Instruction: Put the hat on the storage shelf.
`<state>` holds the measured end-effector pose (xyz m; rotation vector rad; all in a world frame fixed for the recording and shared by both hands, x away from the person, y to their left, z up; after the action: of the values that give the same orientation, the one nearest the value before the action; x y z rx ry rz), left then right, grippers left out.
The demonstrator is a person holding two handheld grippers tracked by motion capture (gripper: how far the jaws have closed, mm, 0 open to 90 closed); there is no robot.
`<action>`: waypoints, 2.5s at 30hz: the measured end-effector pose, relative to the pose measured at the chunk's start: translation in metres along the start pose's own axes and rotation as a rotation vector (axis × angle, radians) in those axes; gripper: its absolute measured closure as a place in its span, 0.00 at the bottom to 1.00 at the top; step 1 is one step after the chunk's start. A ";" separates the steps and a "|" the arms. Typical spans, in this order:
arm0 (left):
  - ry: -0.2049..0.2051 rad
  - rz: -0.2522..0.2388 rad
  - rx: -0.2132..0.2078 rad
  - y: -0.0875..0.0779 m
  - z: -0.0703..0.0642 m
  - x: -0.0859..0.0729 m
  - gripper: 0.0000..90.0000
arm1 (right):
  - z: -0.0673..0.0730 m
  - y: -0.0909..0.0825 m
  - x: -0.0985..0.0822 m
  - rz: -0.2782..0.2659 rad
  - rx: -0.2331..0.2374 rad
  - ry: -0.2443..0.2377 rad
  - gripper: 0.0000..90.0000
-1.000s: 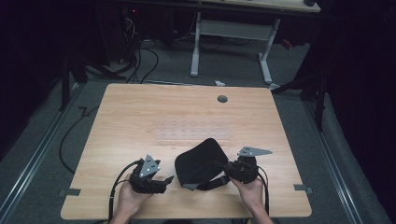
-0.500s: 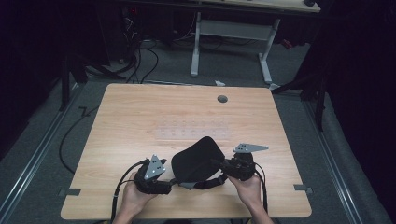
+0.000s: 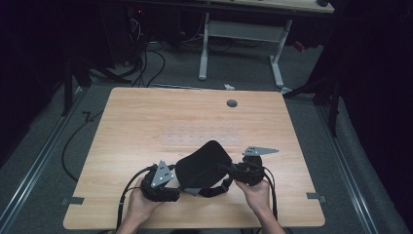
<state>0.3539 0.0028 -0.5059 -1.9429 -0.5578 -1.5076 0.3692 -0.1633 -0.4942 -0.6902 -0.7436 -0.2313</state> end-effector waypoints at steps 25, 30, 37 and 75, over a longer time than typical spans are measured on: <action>0.048 -0.002 -0.018 0.004 -0.012 0.010 0.57 | 0.010 0.005 0.011 -0.016 0.019 0.020 0.94; 0.056 0.002 -0.057 0.001 -0.020 0.015 0.72 | 0.011 0.002 0.015 -0.028 0.037 0.026 0.93; 0.037 0.016 -0.135 -0.008 -0.028 0.022 0.87 | 0.010 -0.001 0.016 -0.044 0.042 0.024 0.87; -0.168 -0.073 -0.168 -0.035 -0.003 0.059 0.96 | -0.095 -0.019 -0.039 -0.039 -0.431 0.003 0.49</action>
<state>0.3439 0.0239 -0.4416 -2.2146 -0.5968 -1.4861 0.3843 -0.2417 -0.5621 -1.0839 -0.7112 -0.4355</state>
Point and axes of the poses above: each handheld gripper's, and its own axes: y roughly forward along the jaws, x roughly out of its top, z roughly to its left, the point moved 7 cm from there along y, roughly forward along the jaws, and after that the axes turned 10 degrees about y, right-handed, at the moved point
